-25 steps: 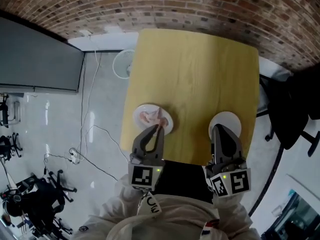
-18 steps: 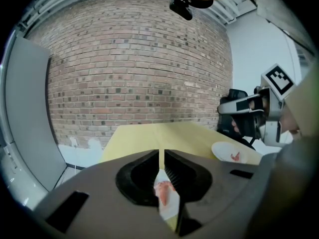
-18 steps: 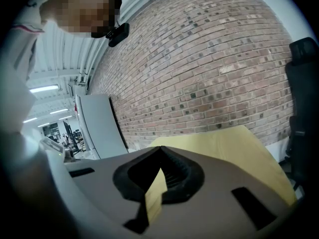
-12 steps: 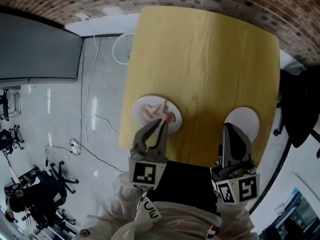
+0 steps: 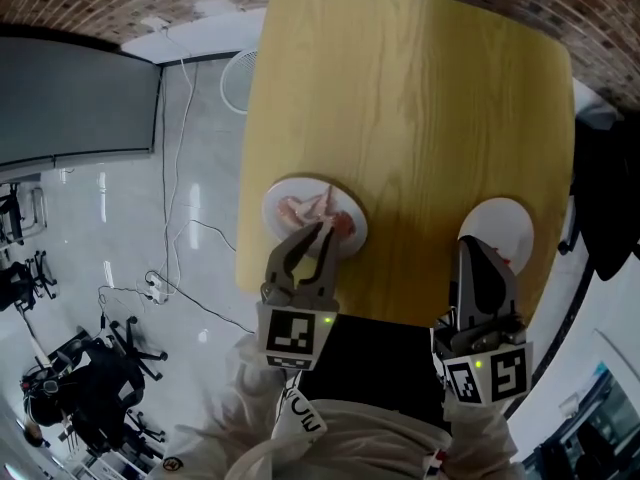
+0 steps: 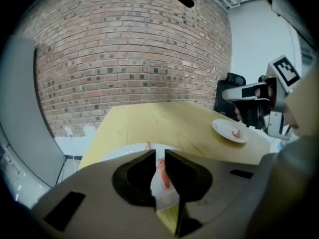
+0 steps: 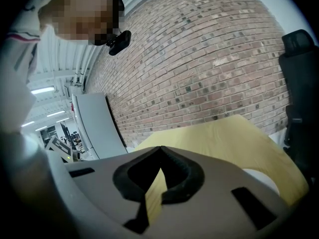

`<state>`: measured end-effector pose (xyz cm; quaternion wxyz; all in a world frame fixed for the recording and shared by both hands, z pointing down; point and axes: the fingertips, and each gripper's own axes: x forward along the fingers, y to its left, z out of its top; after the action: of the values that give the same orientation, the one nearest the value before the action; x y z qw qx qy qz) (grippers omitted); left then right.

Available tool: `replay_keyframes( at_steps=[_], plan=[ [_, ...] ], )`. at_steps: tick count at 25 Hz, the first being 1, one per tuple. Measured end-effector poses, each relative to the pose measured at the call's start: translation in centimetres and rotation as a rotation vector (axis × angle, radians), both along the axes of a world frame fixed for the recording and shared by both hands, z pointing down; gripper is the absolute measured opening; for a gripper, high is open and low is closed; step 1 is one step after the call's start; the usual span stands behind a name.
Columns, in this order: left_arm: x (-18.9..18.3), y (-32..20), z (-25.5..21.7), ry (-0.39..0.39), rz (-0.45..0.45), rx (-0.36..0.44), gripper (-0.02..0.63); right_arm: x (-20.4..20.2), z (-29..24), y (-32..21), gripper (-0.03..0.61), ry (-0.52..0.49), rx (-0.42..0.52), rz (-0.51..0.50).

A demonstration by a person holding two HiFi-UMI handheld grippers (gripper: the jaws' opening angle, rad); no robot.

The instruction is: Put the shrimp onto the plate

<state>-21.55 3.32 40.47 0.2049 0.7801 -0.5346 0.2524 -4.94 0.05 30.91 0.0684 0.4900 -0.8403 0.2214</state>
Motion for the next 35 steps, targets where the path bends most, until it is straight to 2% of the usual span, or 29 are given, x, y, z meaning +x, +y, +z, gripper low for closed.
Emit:
replay_keyframes(
  at_steps=[7, 18, 21, 25, 30, 35],
  plan=[
    [0.2, 0.0, 0.8, 0.001, 0.018, -0.044, 0.048, 0.2, 0.2, -0.1, 0.025, -0.01, -0.004, 0.014],
    [0.9, 0.5, 2.2, -0.031, 0.088, -0.144, 0.13, 0.9, -0.1, 0.1, 0.025, -0.017, -0.009, 0.05],
    [0.8, 0.2, 2.5, -0.053, 0.09, -0.157, 0.13, 0.9, 0.1, -0.2, 0.025, 0.007, -0.025, 0.045],
    [1.0, 0.5, 3.1, -0.093, 0.131, -0.191, 0.13, 1.1, 0.6, 0.0, 0.025, -0.033, -0.027, 0.066],
    [0.9, 1.4, 4.1, -0.149, 0.198, -0.308, 0.129, 1.0, 0.4, -0.1, 0.025, -0.048, -0.024, 0.068],
    [0.8, 1.3, 4.4, -0.16, 0.195, -0.373, 0.094, 1.8, 0.2, -0.1, 0.025, -0.055, -0.026, 0.081]
  ],
)
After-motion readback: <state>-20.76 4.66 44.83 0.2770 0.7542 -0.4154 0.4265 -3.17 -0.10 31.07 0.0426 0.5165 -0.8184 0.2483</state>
